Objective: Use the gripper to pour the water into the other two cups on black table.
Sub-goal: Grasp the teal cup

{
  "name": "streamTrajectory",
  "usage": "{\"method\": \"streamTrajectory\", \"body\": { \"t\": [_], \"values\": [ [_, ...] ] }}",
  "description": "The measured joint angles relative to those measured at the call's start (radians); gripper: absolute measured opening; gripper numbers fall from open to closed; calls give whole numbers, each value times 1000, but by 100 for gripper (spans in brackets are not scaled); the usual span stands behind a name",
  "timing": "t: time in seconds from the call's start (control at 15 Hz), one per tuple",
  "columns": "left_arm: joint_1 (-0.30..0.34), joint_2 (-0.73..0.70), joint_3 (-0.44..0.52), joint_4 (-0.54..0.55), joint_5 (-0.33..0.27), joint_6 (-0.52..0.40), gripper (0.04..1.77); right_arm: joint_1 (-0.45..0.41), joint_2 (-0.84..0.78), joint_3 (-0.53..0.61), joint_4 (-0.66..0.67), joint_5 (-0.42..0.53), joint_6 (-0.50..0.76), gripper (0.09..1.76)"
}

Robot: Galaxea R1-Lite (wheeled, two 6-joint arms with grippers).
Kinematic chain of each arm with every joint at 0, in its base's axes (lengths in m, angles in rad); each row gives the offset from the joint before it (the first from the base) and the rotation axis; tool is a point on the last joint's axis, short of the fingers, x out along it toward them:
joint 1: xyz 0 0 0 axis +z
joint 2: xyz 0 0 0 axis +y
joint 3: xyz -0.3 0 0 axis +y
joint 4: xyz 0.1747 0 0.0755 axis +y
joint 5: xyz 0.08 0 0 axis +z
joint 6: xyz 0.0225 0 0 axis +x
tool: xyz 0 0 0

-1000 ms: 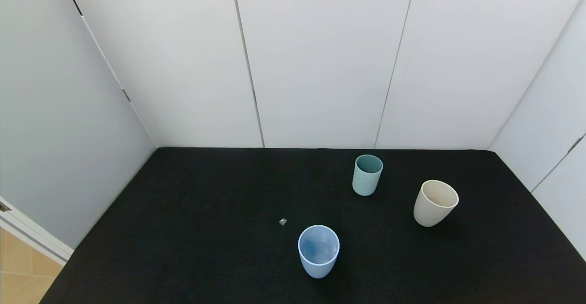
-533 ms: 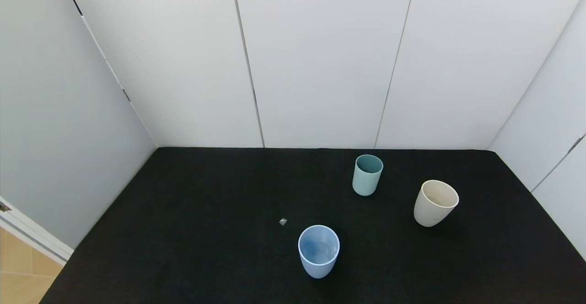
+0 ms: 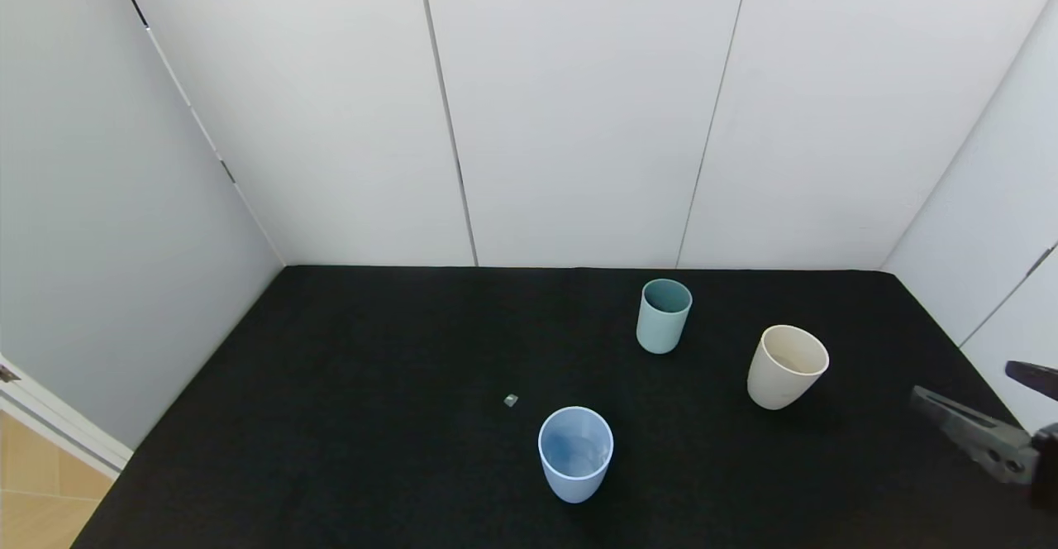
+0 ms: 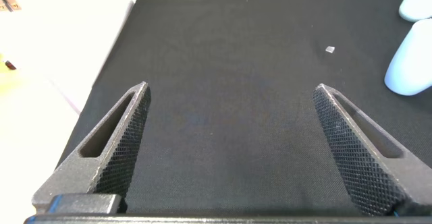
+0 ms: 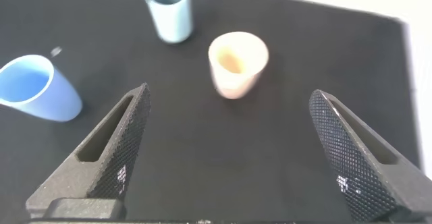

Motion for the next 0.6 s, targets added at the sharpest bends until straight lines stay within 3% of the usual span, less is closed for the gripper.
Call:
{"method": "streamTrajectory", "body": {
  "t": [0.4,0.6],
  "values": [
    [0,0,0,0,0,0,172,131,296,-77,-62,-5,1,171],
    [0,0,0,0,0,0,172,165,430,-92,-176,-4,1,171]
  ]
}}
